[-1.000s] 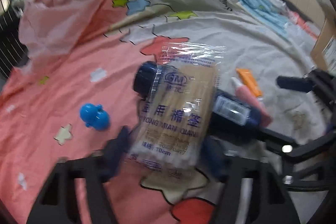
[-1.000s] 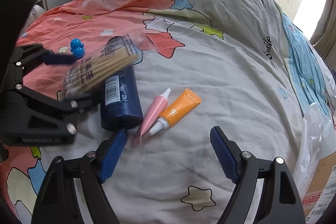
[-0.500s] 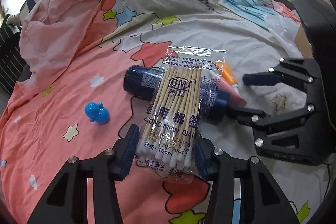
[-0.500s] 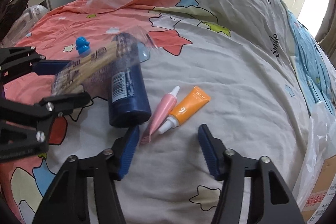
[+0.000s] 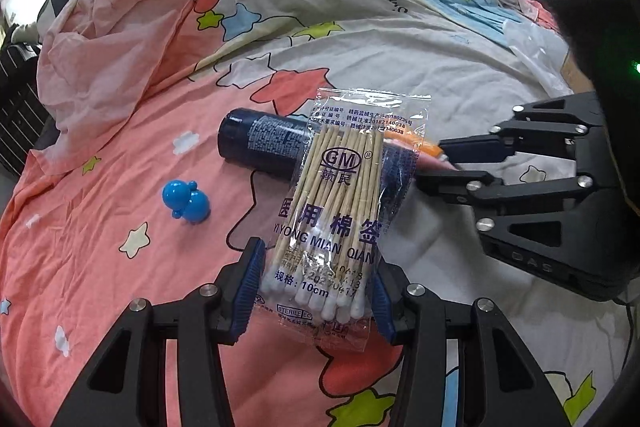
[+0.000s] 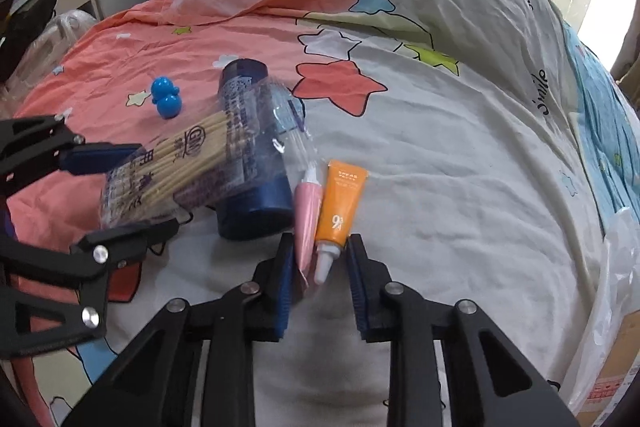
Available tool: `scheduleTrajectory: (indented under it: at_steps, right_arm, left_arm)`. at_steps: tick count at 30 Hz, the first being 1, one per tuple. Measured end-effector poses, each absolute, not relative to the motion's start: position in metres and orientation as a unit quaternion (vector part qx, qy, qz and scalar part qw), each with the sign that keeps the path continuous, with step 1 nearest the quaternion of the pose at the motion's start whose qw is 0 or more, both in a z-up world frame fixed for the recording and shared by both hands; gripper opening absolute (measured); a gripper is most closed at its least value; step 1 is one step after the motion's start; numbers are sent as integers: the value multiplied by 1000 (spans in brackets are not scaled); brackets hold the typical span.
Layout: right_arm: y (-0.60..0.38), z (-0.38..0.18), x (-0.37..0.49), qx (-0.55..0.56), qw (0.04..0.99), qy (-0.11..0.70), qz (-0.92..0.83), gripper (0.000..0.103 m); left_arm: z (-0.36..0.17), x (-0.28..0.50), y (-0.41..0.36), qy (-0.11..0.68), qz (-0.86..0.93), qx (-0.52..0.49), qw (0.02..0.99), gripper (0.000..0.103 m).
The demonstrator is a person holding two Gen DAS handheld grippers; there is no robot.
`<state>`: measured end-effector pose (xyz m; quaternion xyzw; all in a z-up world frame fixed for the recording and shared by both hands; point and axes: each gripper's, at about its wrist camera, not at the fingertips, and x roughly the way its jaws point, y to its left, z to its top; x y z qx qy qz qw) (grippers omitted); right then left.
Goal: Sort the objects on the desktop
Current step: 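Grasp the cotton swab bag with the left gripper while the right gripper approaches the tubes, then grasp the pink tube with the right gripper and lift it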
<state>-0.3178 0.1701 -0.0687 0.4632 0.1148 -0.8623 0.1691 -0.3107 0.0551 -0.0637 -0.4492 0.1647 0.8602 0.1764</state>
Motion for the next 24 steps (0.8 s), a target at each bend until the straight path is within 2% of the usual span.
scheduleTrajectory:
  at_steps: [9, 14, 24]
  right_arm:
    - [184, -66, -290, 458, 160, 115, -867, 24]
    - [182, -69, -275, 453, 157, 143, -866, 24]
    - [176, -63, -271, 441, 153, 157, -870, 28]
  left_arm:
    - [-60, -307, 55, 165, 862, -445, 178, 50]
    - [-63, -307, 56, 169, 860, -447, 179, 50]
    - [-62, -305, 58, 173, 859, -448, 181, 50]
